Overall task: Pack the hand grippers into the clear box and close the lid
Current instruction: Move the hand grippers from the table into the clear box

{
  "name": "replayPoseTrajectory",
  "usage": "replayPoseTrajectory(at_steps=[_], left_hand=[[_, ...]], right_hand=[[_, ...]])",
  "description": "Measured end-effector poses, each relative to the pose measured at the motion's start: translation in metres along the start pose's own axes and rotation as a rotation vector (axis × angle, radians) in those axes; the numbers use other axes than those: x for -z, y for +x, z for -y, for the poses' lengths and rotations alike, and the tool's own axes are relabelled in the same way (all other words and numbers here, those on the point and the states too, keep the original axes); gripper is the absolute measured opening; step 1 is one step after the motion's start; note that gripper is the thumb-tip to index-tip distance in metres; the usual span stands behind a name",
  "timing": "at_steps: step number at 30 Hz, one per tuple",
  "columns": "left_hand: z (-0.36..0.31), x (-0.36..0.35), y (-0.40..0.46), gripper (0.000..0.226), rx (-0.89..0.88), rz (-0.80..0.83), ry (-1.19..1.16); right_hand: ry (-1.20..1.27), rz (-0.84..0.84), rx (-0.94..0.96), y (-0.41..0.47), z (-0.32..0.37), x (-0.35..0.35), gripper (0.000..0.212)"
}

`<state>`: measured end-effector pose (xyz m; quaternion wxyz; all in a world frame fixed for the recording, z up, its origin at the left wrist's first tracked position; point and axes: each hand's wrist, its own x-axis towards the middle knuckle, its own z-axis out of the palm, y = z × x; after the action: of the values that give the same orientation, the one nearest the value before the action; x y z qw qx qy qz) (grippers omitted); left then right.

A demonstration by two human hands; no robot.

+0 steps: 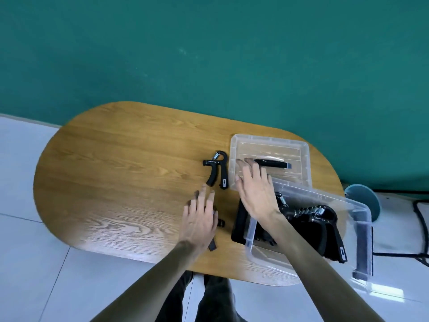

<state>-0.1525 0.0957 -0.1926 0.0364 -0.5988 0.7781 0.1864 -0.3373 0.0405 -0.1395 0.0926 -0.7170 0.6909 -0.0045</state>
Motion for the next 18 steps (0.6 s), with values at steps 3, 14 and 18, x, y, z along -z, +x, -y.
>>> replayPoseTrajectory(at_steps=[3,14,18], left_hand=[[0.014,-0.019,-0.004,0.061,0.022,0.045,-0.015],[0.028,-0.115,-0.019,0.098,0.039,0.145,-0.137],[0.040,-0.129,-0.015,0.105,-0.015,0.143,-0.155]], right_hand=[[0.010,0.025,0.014,0.023,0.005,-0.007,0.045],[0.048,0.203,-0.077,0.087,0.056,-0.085,0.059],[0.088,0.373,-0.220,0.093,0.061,-0.122,0.061]])
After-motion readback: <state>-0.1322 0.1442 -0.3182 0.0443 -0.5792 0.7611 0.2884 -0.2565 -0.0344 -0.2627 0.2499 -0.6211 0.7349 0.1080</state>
